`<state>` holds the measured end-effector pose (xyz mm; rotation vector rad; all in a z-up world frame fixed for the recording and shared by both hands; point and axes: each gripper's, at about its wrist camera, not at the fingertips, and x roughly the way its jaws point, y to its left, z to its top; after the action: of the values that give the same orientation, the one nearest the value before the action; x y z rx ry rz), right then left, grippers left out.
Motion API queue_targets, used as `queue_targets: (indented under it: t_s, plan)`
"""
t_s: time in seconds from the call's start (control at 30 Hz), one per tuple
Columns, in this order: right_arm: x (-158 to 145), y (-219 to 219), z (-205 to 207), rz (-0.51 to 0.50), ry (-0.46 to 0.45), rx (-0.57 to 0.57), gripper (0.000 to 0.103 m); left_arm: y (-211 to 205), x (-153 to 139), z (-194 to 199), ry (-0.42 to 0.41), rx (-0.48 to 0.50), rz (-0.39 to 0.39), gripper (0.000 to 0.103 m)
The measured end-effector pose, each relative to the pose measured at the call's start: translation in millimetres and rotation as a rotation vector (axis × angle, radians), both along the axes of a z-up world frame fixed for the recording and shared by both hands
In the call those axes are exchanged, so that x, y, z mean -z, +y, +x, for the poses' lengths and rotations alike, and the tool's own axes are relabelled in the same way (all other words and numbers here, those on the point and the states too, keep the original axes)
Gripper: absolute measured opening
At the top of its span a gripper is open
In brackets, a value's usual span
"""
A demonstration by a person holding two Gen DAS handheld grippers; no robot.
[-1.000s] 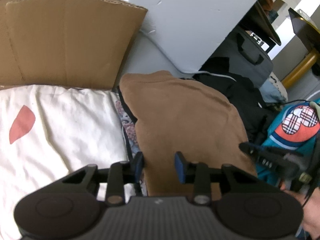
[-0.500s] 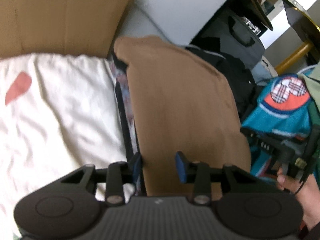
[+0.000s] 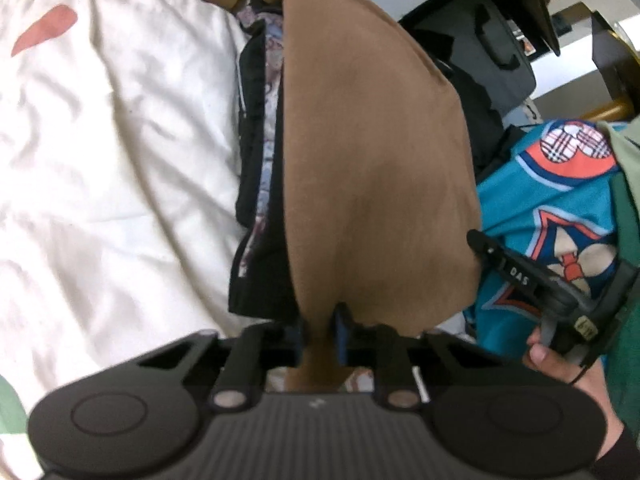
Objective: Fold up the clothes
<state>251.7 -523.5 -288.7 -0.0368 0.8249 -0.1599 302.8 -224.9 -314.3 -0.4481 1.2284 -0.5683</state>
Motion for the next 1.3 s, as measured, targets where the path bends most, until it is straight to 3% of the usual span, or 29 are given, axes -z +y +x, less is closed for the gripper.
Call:
queue_targets:
  t_s: [0.37, 0.6, 0.67, 0.73, 0.83, 0.93, 1.0, 1.07, 1.17, 1.3]
  plan:
    - [9.4, -6.9, -22.8, 0.006, 0.041, 0.04, 0.014, 16.1, -4.0, -2.4, -0.012, 0.028, 0.01, 0.007]
    - [25.6, -9.7, -41.3, 0.009, 0.082, 0.087, 0.014, 16.5, 8.5, -12.4, 0.033, 0.024, 0.004, 0.022]
    - [29.4, -10.5, -48.6, 0.019, 0.098, 0.098, 0.014, 18.5, 11.4, -15.0, 0.041, 0.027, -0.004, 0.022]
    - [30.8, -10.7, -55.9, 0.028, 0.105, 0.109, 0.014, 21.7, 10.5, -16.7, 0.042, 0.031, -0.014, 0.012]
    - [27.9, -10.2, -66.1, 0.045, 0.105, 0.121, 0.017, 26.4, 9.1, -19.1, 0.043, 0.037, -0.029, 0.012]
    - [24.4, -8.7, -72.7, 0.065, 0.112, 0.126, 0.019, 28.5, 3.4, -19.9, 0.044, 0.055, 0.002, 0.011]
    - [20.4, -7.6, -76.1, 0.077, 0.115, 0.132, 0.026, 30.5, -4.7, -20.7, 0.036, 0.054, 0.036, 0.009]
    - [16.1, -6.6, -78.8, 0.088, 0.116, 0.136, 0.036, 33.5, -15.0, -21.6, 0.026, 0.047, 0.043, 0.014]
    - [9.9, -3.8, -80.4, 0.105, 0.116, 0.133, 0.044, 39.7, -26.7, -24.2, 0.025, 0.045, 0.078, 0.031]
    - [1.7, 3.2, -77.6, 0.115, 0.122, 0.129, 0.05, 47.9, -42.8, -25.7, 0.008, 0.017, 0.148, 0.062]
